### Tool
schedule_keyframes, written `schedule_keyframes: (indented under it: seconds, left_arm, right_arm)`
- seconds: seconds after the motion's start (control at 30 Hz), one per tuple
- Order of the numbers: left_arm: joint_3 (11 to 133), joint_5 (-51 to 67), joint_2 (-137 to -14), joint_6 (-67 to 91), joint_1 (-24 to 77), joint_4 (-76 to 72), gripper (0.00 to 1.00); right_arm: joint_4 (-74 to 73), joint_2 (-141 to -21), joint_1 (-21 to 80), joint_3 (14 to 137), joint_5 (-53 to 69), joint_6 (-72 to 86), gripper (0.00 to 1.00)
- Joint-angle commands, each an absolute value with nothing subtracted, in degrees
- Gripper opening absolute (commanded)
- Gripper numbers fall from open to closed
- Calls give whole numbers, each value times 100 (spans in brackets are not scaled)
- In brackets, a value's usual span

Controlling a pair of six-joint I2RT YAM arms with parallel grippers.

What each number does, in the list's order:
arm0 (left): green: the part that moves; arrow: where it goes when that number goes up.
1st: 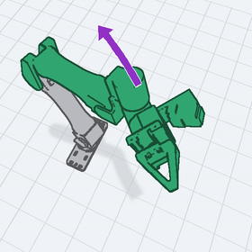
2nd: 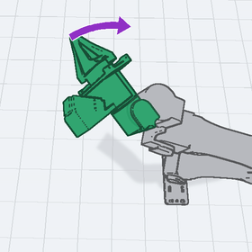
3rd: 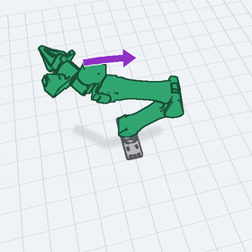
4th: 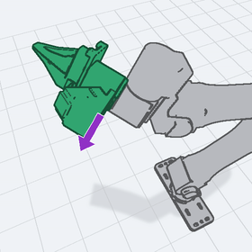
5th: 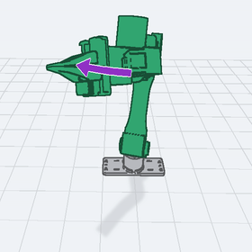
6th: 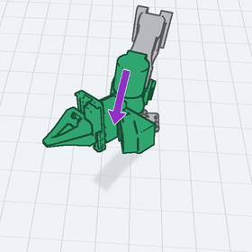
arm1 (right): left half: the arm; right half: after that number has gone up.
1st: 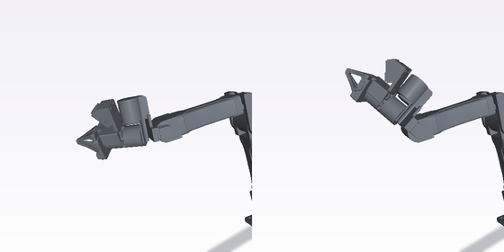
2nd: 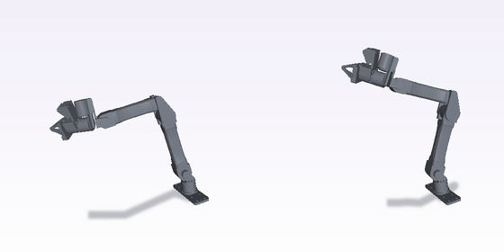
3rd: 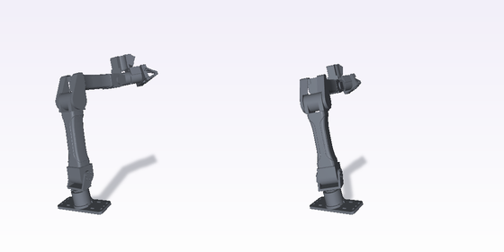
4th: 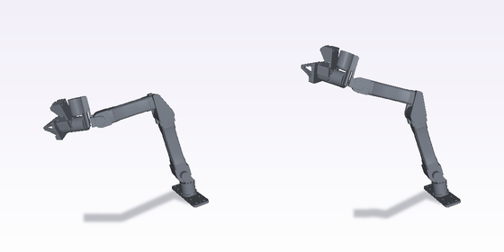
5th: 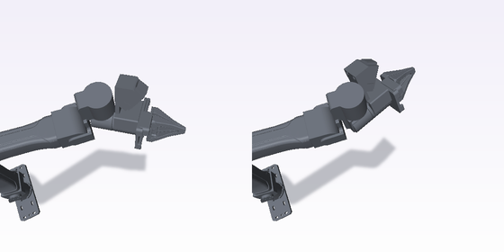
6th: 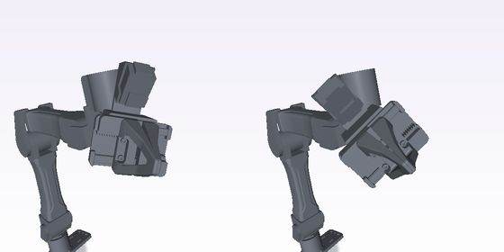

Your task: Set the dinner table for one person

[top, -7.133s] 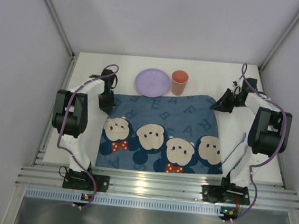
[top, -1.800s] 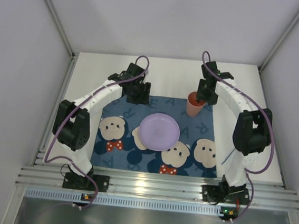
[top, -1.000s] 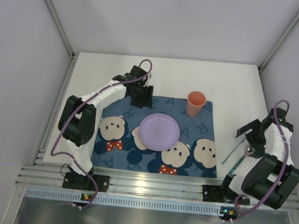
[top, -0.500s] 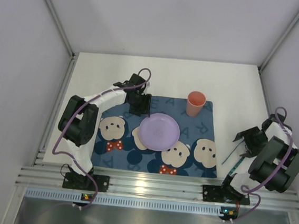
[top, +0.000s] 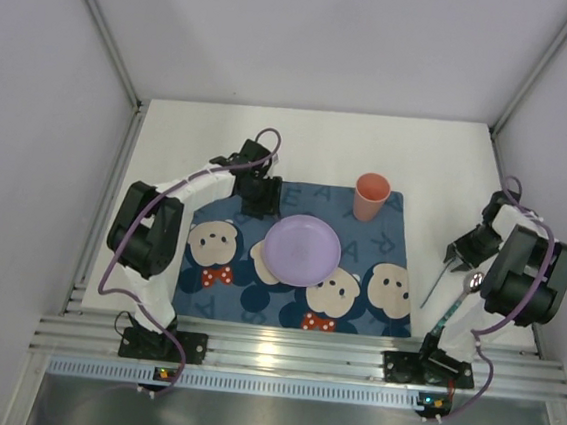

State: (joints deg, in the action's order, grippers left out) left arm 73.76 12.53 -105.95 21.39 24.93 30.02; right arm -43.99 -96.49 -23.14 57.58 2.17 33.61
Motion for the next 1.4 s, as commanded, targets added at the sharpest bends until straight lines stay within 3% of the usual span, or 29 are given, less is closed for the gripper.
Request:
schedule_keyframes:
  seconds: [0.0, 0.17, 0.2, 0.23, 0.53, 0.8, 0.9, 1.13, 1.37]
  left_arm:
    - [7251, 1195, -10134, 2206, 2435, 2812, 57]
    - [7137, 1116, -10020, 2215, 2400, 2839, 56]
    - [7137, 1116, -10002, 2215, 2399, 2856, 56]
    - [7145, 1116, -10011, 2215, 2391, 2848, 56]
    - [7689, 1160, -10107, 2101, 2391, 3032, 56]
    - [8489, 1915, -9984, 2039, 2391, 2927, 58]
    - [9016, 2582, -10133, 2179, 2391, 2760, 59]
    - [10238, 3857, -10406, 2785, 2434, 1805, 61]
    - [10398, 4280, -10416, 2786, 2707, 1486, 63]
  right_arm:
    - [-4236, -9887, -2013, 6178, -140, 3287, 32]
    - [-4210, -10143, -1837, 6240, -272, 3226, 17]
    - [-4201, -10134, -1820, 6240, -290, 3199, 5]
    - [-4201, -10116, -1819, 6240, -316, 3182, 0]
    - [-4324, -9440, -1636, 6582, -61, 3138, 0]
    - [-4948, -8447, -748, 8489, -440, 3287, 0]
    - [-4765, -8254, -546, 8938, -10, 3454, 0]
    - [-2351, -8033, -44, 8473, 3273, 4366, 0]
    - [-1382, -8464, 764, 8596, 4403, 4912, 0]
